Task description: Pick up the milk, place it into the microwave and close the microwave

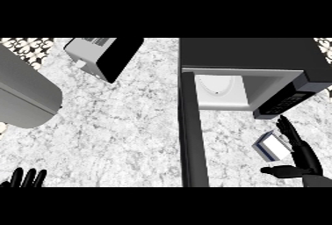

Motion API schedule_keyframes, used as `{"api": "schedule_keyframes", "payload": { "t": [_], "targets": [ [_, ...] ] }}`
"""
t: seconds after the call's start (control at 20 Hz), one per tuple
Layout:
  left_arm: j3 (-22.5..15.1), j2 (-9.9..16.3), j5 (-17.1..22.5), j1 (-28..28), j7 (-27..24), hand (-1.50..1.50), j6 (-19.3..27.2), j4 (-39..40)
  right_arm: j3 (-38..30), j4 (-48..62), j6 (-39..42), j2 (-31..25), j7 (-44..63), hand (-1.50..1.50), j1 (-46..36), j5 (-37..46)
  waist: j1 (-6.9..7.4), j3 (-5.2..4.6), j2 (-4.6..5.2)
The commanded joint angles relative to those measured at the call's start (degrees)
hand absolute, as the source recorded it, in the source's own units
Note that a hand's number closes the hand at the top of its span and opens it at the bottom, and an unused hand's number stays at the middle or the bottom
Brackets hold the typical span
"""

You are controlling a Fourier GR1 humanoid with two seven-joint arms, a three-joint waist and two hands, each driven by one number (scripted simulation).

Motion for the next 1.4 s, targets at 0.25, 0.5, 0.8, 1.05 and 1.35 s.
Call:
{"api": "schedule_keyframes", "payload": {
  "t": [0.25, 0.5, 0.8, 1.05, 1.35],
  "targets": [
    [1.62, 0.95, 1.59, 0.76, 0.6, -1.5, -0.73, -1.42, -1.0, 2.37, 8.42, 1.89, -9.02, -1.5, -1.16, -2.78, 0.22, 0.05, -0.02],
    [0.22, 0.11, 0.29, 0.07, -1.03, -1.5, -0.77, 1.06, -1.22, 1.5, 13.71, 2.4, -6.04, 1.5, -3.62, -5.46, 0.32, 0.07, 0.01],
    [3.09, 1.35, 2.92, 0.93, -1.3, -1.5, -1.88, 0.75, -1.51, -0.9, 16.39, 5.19, -6.31, 1.5, -1.75, -9.15, -0.26, 0.0, -0.2],
    [4.44, 1.87, 4.63, 2.21, -0.55, -1.5, -2.33, -1.1, -1.83, -2.11, 14.9, 5.58, -5.46, 1.5, -0.09, -11.41, -0.42, -0.06, -0.24],
    [1.88, 0.53, 2.29, 4.56, -2.2, -1.5, -2.41, -1.8, -1.67, -7.02, 13.15, 7.92, -0.64, 1.5, 0.06, -14.39, -0.84, -0.19, -0.5]
  ]
}}
